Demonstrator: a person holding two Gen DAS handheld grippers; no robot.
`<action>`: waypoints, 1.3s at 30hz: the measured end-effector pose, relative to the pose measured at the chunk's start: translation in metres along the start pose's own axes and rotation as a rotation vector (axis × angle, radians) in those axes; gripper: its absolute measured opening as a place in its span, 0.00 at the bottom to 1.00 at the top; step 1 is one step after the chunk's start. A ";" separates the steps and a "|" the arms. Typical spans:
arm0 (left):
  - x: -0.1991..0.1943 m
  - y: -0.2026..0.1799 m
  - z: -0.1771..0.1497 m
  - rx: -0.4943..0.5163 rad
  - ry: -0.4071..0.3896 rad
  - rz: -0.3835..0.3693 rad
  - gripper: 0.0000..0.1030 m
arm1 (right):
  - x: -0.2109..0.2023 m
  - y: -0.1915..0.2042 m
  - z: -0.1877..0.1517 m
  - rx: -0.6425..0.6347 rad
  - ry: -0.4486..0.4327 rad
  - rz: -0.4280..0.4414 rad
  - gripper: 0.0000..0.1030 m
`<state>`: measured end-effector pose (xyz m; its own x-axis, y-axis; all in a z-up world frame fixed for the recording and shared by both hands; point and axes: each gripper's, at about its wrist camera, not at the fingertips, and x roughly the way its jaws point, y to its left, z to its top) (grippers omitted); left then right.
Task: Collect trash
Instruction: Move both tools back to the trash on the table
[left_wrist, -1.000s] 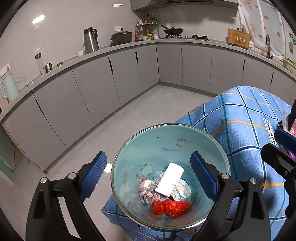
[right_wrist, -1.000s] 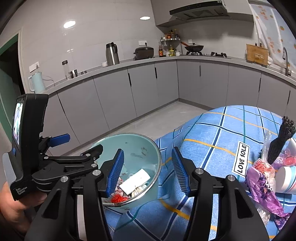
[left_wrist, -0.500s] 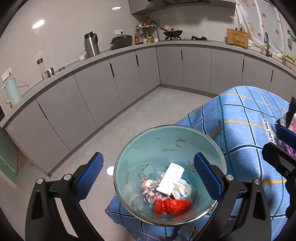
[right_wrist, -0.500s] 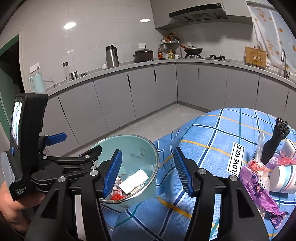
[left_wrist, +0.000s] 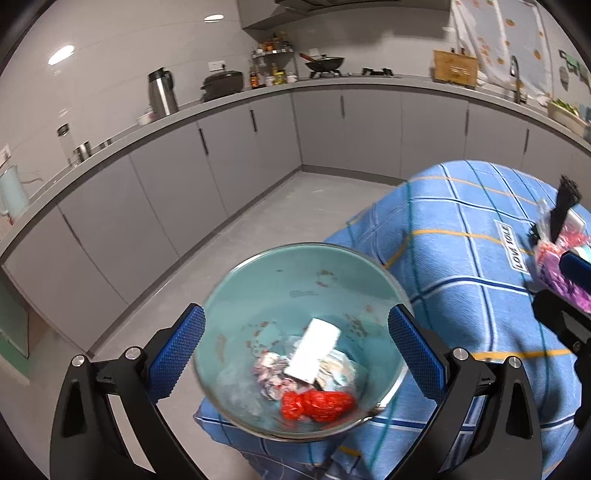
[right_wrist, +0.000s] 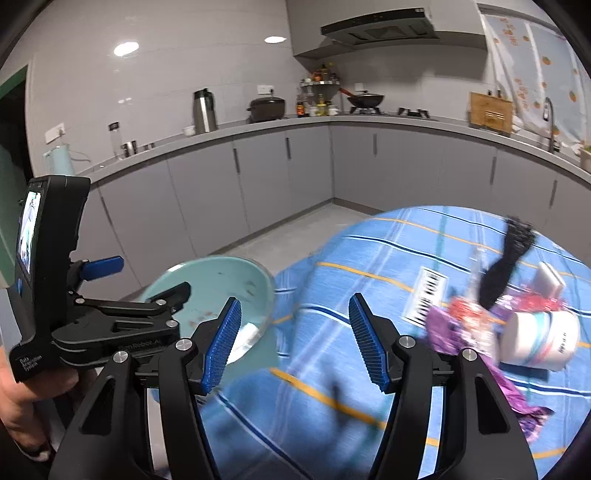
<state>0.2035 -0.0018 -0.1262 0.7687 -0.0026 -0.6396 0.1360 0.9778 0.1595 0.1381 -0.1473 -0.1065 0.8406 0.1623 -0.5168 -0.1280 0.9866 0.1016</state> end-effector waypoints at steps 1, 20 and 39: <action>0.000 -0.007 0.000 0.009 0.001 -0.014 0.95 | -0.003 -0.005 -0.003 0.003 0.002 -0.013 0.59; 0.004 -0.136 0.008 0.187 -0.012 -0.188 0.95 | -0.050 -0.146 -0.065 0.106 0.100 -0.319 0.59; 0.005 -0.153 0.002 0.214 0.008 -0.199 0.95 | -0.031 -0.145 -0.075 0.099 0.194 -0.216 0.08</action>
<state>0.1878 -0.1517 -0.1518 0.7091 -0.1874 -0.6797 0.4128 0.8919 0.1848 0.0912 -0.2943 -0.1695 0.7252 -0.0408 -0.6873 0.1022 0.9936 0.0489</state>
